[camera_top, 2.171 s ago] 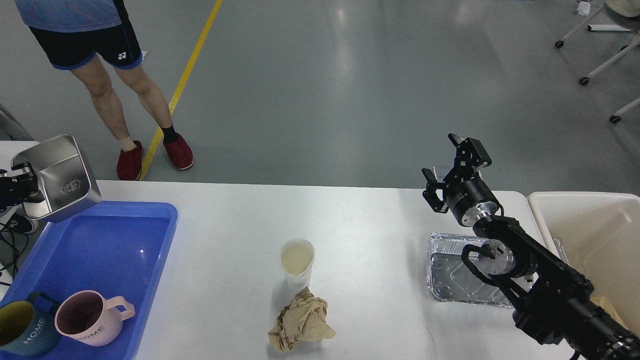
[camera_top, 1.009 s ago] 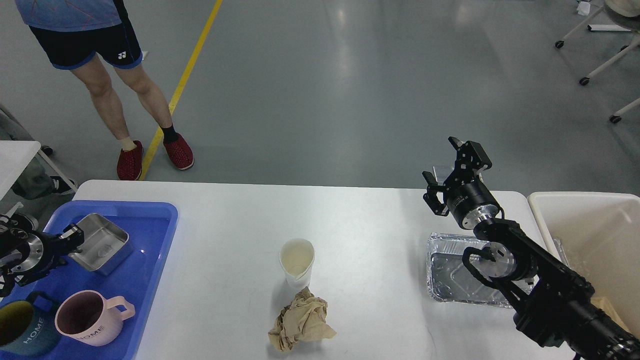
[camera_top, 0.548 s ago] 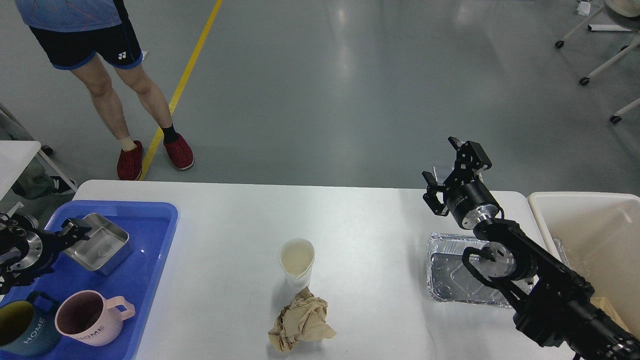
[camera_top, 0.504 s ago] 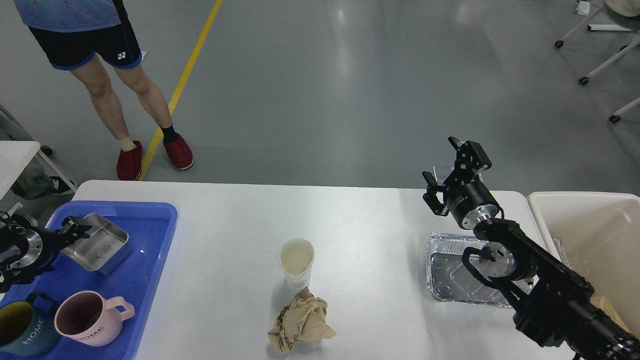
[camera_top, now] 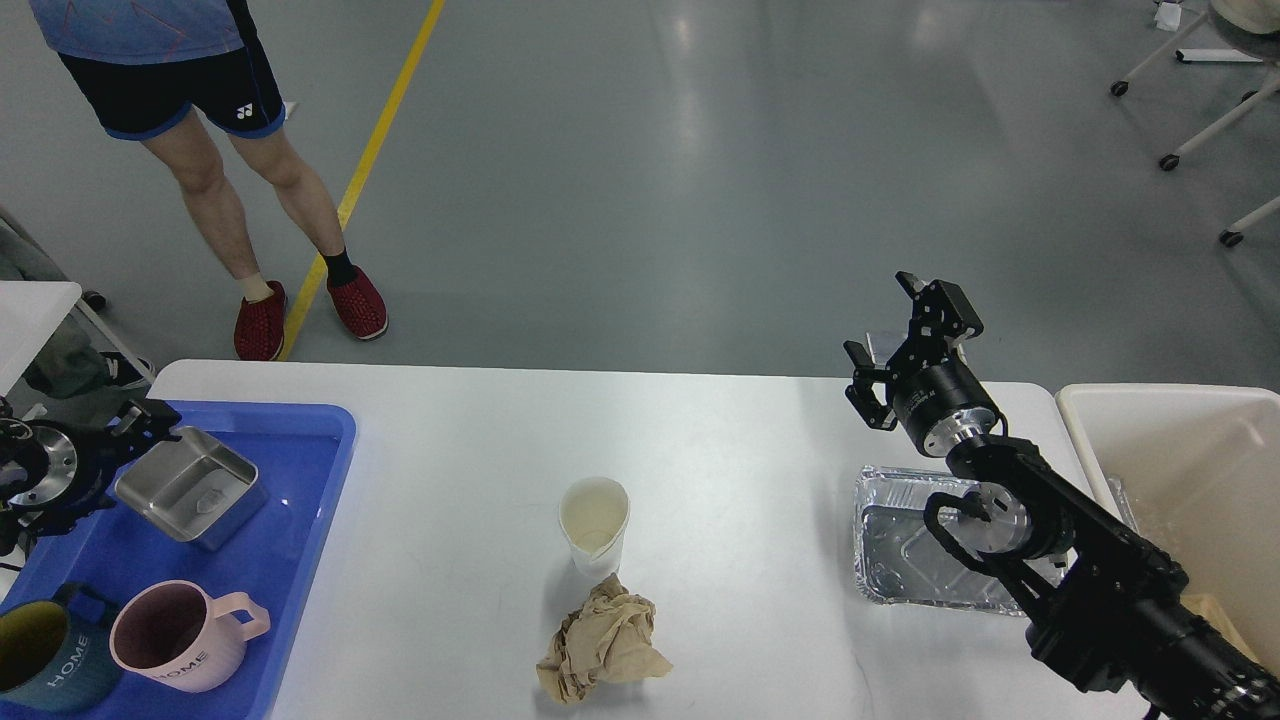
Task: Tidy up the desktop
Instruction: 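Raise the left arm away from the bin and hold it above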
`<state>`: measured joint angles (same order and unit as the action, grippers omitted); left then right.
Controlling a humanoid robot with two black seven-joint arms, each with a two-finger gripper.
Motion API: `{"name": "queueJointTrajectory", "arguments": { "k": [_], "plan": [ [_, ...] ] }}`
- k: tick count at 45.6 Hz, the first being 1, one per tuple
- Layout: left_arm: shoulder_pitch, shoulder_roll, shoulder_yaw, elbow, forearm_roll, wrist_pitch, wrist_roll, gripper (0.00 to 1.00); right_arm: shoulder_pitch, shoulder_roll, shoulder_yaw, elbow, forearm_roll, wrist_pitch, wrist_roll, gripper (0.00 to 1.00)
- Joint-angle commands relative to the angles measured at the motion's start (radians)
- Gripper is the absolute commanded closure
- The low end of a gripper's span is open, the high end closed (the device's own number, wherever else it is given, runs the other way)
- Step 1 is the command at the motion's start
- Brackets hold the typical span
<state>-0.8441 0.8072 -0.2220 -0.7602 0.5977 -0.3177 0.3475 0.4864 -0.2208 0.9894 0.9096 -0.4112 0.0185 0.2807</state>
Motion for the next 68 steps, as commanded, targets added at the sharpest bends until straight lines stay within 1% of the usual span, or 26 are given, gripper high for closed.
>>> {"name": "queueJointTrajectory", "arguments": {
  "k": [1,8,14,18,24,31,36,40,43,52,62,68],
  "plan": [
    [-0.036,0.124,-0.005,-0.239,0.001,0.017,0.002,0.05,0.000,0.000,0.000,0.000,0.000,-0.002,0.000,0.00],
    [-0.067,0.248,-0.013,-0.520,0.001,0.083,0.002,0.06,0.003,0.008,0.000,0.000,0.000,-0.005,0.000,0.00],
    [-0.067,0.306,-0.066,-0.678,0.001,0.100,-0.002,0.06,0.001,0.008,0.000,0.000,0.000,-0.005,0.000,0.00],
    [-0.052,0.323,-0.126,-0.751,-0.001,0.100,-0.016,0.06,0.000,0.008,0.000,0.000,0.000,-0.005,0.000,0.00],
    [-0.036,0.328,-0.206,-0.818,-0.052,0.100,-0.070,0.06,-0.003,0.008,0.000,0.000,0.000,-0.005,0.000,0.00],
    [-0.015,0.326,-0.310,-0.853,-0.173,0.106,-0.082,0.06,-0.003,0.008,0.000,0.000,0.000,-0.005,0.000,0.00],
    [0.000,0.284,-0.393,-0.841,-0.350,0.108,-0.088,0.06,-0.003,0.008,0.000,0.000,0.000,-0.005,0.000,0.00],
    [0.026,0.212,-0.436,-0.794,-0.415,0.108,-0.113,0.05,-0.002,0.008,0.000,0.000,0.000,-0.005,0.000,0.00],
    [0.059,0.143,-0.485,-0.739,-0.426,0.108,-0.120,0.05,-0.002,0.008,0.000,0.000,0.000,-0.005,0.000,0.00],
    [0.178,-0.098,-0.669,-0.553,-0.426,0.100,-0.119,0.05,0.000,0.008,-0.002,0.002,0.000,-0.005,0.000,0.00],
    [0.283,-0.322,-0.835,-0.406,-0.415,0.095,-0.119,0.04,0.000,0.009,-0.002,0.002,0.002,-0.005,-0.002,0.00],
    [0.323,-0.416,-0.934,-0.338,-0.412,0.095,-0.121,0.04,-0.003,0.008,-0.002,0.002,0.002,-0.005,-0.002,0.00]
  ]
}}
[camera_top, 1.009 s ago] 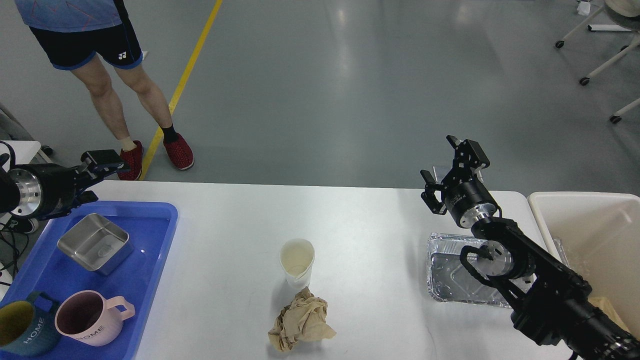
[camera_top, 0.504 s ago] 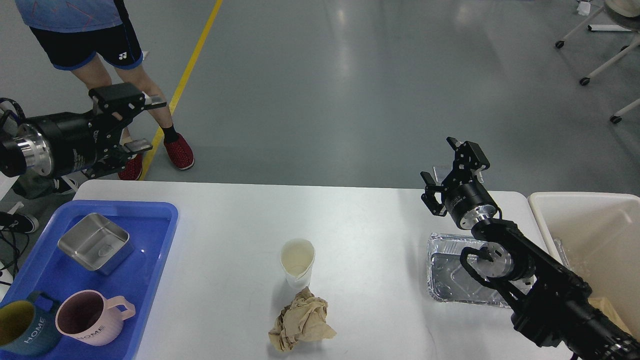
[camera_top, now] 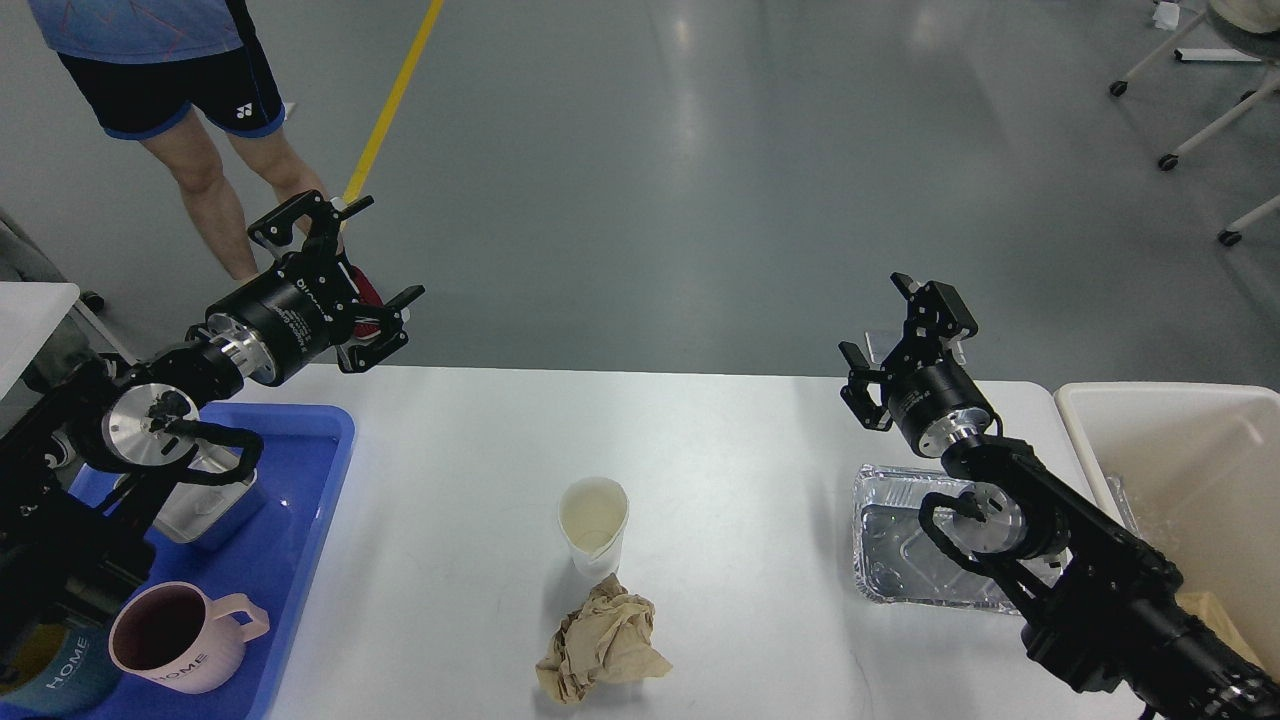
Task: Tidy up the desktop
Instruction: 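Raise the left arm away from the bin and hold it above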
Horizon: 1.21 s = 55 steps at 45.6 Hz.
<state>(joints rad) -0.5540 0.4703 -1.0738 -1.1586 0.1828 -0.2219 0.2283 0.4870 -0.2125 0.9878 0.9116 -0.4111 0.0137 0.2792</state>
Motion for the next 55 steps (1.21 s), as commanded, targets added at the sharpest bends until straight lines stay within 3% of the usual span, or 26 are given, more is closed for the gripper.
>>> {"name": "queueJointTrajectory", "arguments": {
  "k": [1,9,33,43,48,55],
  "plan": [
    [0.035,-0.093,-0.101,0.075,0.003,-0.001,-0.003,0.04,-0.004,-0.001,-0.001,0.000,0.000,0.000,0.000,0.00],
    [0.048,-0.182,-0.184,0.192,0.003,-0.001,-0.023,0.04,-0.002,-0.001,-0.001,0.000,0.000,-0.001,0.000,0.00],
    [0.048,-0.228,-0.184,0.273,0.003,0.001,-0.029,0.04,-0.002,0.001,-0.001,0.000,0.002,-0.001,0.000,0.00],
    [0.049,-0.228,-0.179,0.303,0.003,-0.001,-0.086,0.04,-0.001,-0.016,-0.009,0.016,0.003,-0.001,-0.006,0.00],
    [0.052,-0.228,-0.175,0.304,0.003,-0.001,-0.119,0.03,0.001,-0.091,-0.038,0.070,0.009,0.002,-0.008,0.00],
    [0.060,-0.229,-0.170,0.304,0.003,-0.001,-0.121,0.03,0.010,-0.277,-0.179,0.148,0.014,0.017,-0.011,0.00]
  ]
}}
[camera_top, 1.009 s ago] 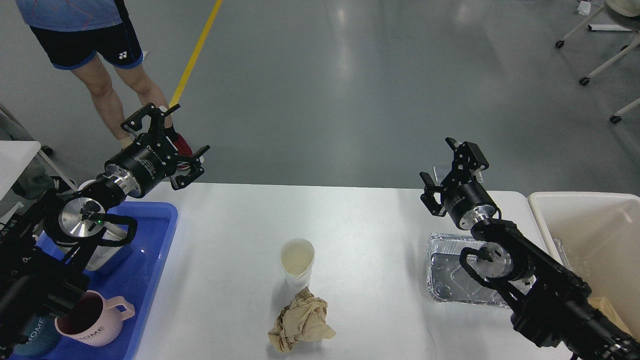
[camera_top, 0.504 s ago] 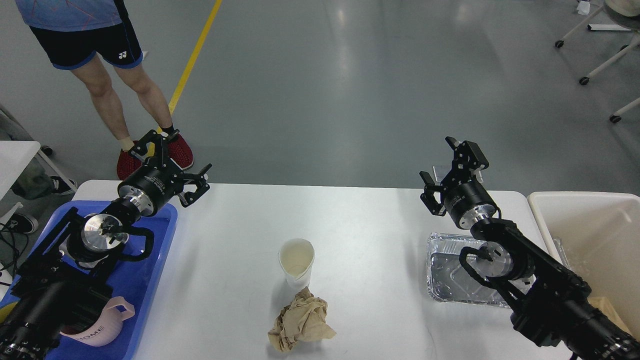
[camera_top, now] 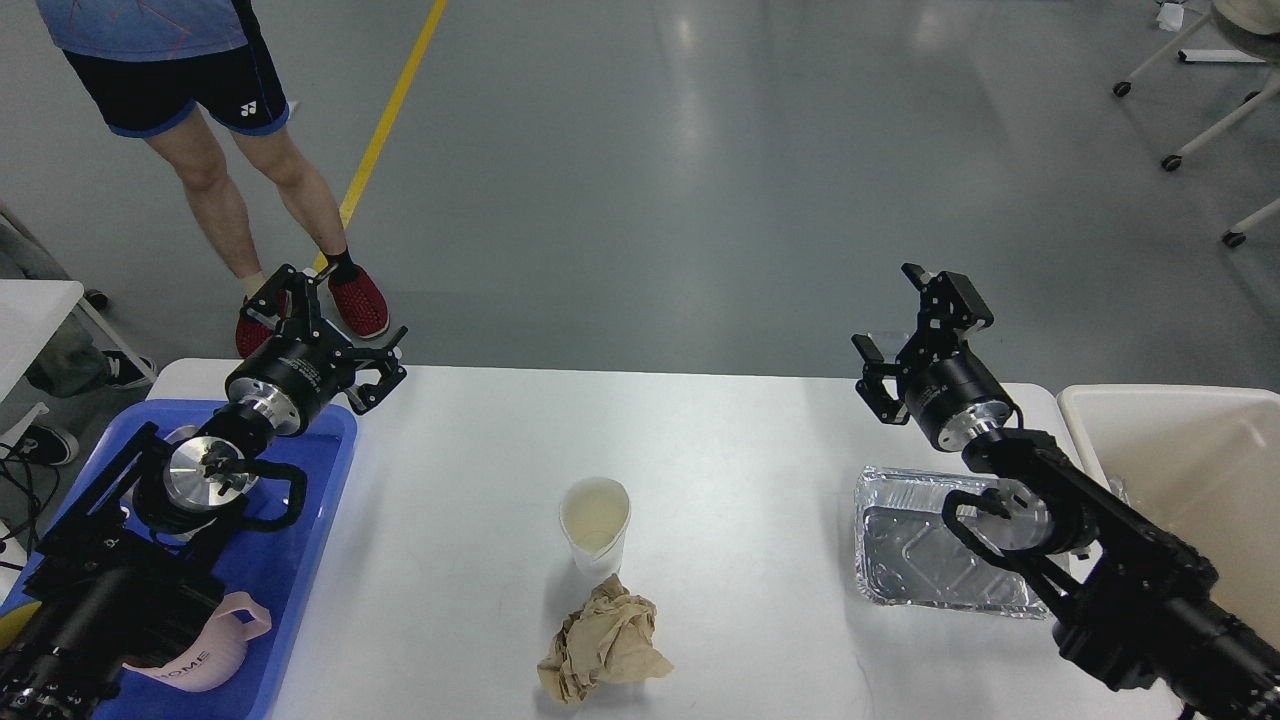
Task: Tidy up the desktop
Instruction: 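Raise the left arm away from the bin and hold it above, then move the right gripper down to the near rim of the foil tray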
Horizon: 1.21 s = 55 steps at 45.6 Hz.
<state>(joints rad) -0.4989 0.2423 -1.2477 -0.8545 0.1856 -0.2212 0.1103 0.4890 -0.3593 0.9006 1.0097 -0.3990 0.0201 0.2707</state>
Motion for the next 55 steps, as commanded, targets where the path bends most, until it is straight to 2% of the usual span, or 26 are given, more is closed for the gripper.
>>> {"name": "queueJointTrajectory", "arguments": {
  "k": [1,10,11,20,29,40,48,55],
  "plan": [
    [0.010,-0.001,0.004,0.000,0.000,-0.001,-0.003,0.03,0.008,-0.159,-0.107,0.059,0.002,0.015,-0.004,0.00],
    [0.022,0.000,0.043,0.000,0.000,0.000,-0.001,0.03,0.006,-0.427,-0.238,0.193,-0.003,0.106,-0.080,0.00],
    [0.022,0.000,0.047,0.000,0.000,0.000,-0.001,0.03,0.006,-0.500,-0.274,0.232,-0.003,0.127,-0.093,0.00],
    [0.022,-0.003,0.050,0.000,0.002,0.003,-0.001,0.03,0.003,-0.780,-0.390,0.412,-0.014,0.264,-0.107,0.00],
    [0.019,-0.017,0.053,0.000,0.002,0.013,-0.001,0.03,-0.013,-1.029,-0.396,0.520,-0.041,0.307,-0.107,0.00],
    [0.020,-0.024,0.057,0.000,0.002,0.013,-0.001,0.03,-0.020,-1.228,-0.390,0.550,-0.041,0.443,-0.105,0.00],
    [0.022,-0.029,0.073,0.000,0.002,0.014,-0.001,0.03,-0.018,-1.360,-0.387,0.624,-0.040,0.465,-0.103,0.00],
    [0.022,-0.031,0.073,0.000,0.002,0.020,-0.001,0.03,-0.020,-1.438,-0.387,0.632,-0.040,0.475,-0.105,0.00]
  ]
}}
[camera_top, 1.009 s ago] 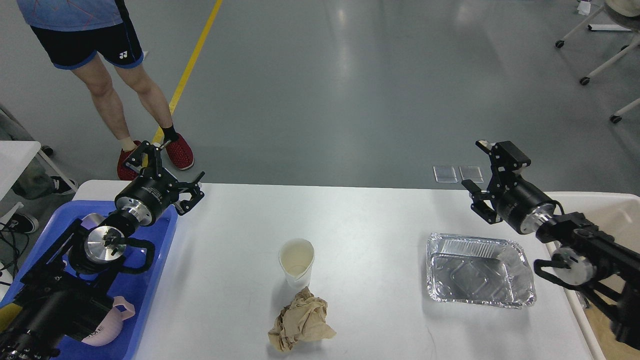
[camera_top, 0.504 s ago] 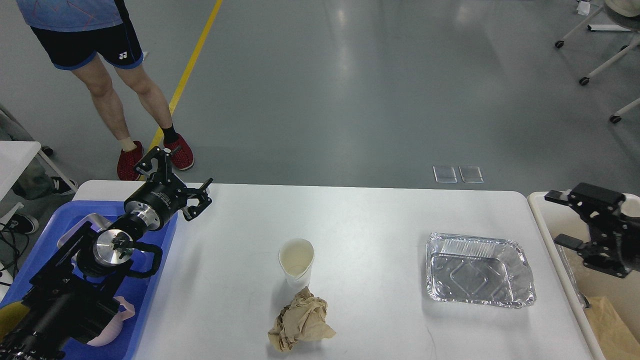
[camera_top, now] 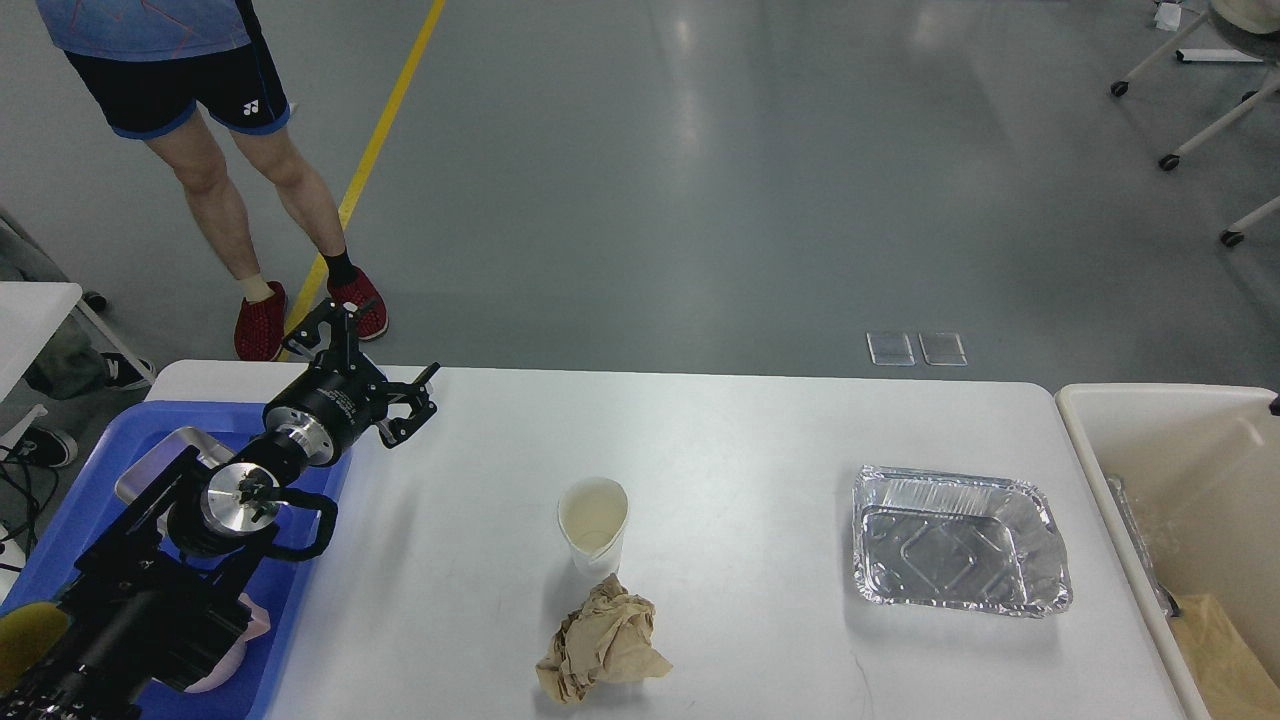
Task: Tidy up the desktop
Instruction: 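Move the right gripper down to the near rim of the foil tray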
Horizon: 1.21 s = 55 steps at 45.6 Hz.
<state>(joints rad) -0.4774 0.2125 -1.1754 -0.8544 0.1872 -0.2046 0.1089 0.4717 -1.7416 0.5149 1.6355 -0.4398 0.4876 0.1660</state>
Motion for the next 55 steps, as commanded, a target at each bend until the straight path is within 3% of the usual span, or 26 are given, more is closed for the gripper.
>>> {"name": "queueJointTrajectory", "arguments": {
  "k": [1,12,18,30,43,55],
  "plan": [
    [0.000,-0.001,0.000,0.000,0.000,0.004,0.000,0.03,-0.004,-0.064,-0.001,0.006,0.001,0.009,0.000,0.00],
    [0.002,-0.018,0.002,0.000,0.001,0.010,0.000,0.03,-0.068,-0.027,-0.003,-0.002,0.000,-0.041,-0.002,0.00],
    [0.006,-0.018,0.002,0.000,0.003,0.011,0.000,0.03,-0.130,0.161,-0.006,-0.055,-0.031,-0.101,-0.002,0.00],
    [0.023,-0.018,0.002,0.000,0.003,0.013,0.000,0.03,-0.134,0.531,-0.003,-0.380,-0.336,-0.112,0.010,0.00],
    [0.031,-0.018,0.002,0.000,0.003,0.014,0.000,0.03,-0.125,0.755,-0.004,-0.652,-0.437,-0.110,0.013,0.00],
    [0.032,-0.018,0.002,0.000,0.003,0.019,0.000,0.03,-0.116,0.898,-0.007,-0.776,-0.473,-0.110,0.013,0.00]
  ]
}}
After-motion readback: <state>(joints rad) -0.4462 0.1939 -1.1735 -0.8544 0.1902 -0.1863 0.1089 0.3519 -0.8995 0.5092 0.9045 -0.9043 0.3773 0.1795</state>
